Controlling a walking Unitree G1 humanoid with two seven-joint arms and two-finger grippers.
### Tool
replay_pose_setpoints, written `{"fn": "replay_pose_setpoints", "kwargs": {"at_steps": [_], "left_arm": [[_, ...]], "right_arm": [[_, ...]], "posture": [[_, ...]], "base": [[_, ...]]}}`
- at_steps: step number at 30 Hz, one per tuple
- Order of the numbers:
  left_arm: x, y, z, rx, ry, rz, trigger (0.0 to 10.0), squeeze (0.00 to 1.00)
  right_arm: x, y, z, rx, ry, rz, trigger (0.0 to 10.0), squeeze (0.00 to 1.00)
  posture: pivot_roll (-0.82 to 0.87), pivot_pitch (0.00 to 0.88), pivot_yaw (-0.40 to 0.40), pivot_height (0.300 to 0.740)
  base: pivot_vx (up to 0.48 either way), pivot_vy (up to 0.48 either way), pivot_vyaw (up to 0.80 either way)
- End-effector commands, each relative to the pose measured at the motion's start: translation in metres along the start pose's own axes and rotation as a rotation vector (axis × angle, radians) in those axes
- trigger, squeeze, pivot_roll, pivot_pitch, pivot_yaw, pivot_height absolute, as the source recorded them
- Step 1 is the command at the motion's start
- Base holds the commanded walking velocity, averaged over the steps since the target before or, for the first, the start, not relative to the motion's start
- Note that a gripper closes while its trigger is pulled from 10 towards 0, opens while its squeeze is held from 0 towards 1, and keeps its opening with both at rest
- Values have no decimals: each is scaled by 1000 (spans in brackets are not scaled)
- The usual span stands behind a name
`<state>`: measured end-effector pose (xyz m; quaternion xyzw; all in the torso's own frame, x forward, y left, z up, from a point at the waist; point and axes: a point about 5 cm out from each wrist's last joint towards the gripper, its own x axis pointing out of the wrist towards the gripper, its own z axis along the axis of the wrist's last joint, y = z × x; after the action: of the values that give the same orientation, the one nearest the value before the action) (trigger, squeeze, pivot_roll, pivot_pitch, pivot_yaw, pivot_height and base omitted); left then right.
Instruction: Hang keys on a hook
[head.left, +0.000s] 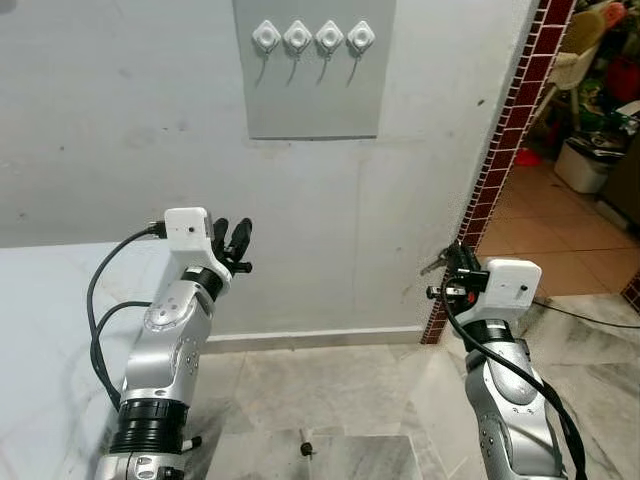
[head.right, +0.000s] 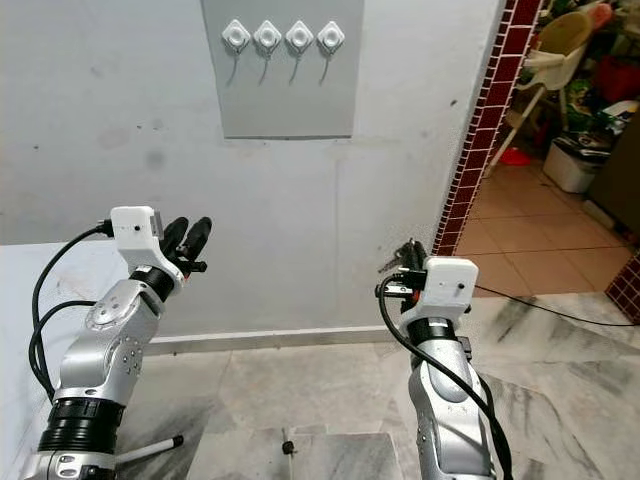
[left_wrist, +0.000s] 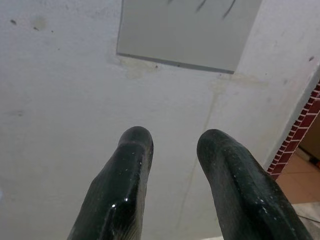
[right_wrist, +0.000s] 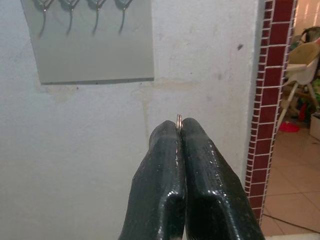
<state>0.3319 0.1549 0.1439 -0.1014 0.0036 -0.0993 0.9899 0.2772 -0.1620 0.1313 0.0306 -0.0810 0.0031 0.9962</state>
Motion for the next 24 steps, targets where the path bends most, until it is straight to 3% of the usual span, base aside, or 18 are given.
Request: {"fn": "replay_pose_setpoints", "kwargs": {"at_steps": [1,24], "left_arm": [[2,-3,9,20,-28,-28,10000,0],[2,-2,9,6,-26,-27,10000,0]], "right_arm": [[3,0,6,-6,-19,0,10000,0],[4,2,6,-2,-21,9,10000,0]], "posture": [[63,0,26,740],[68,0,23,740]], "base": [[296,0,0],[442,0,0]]}}
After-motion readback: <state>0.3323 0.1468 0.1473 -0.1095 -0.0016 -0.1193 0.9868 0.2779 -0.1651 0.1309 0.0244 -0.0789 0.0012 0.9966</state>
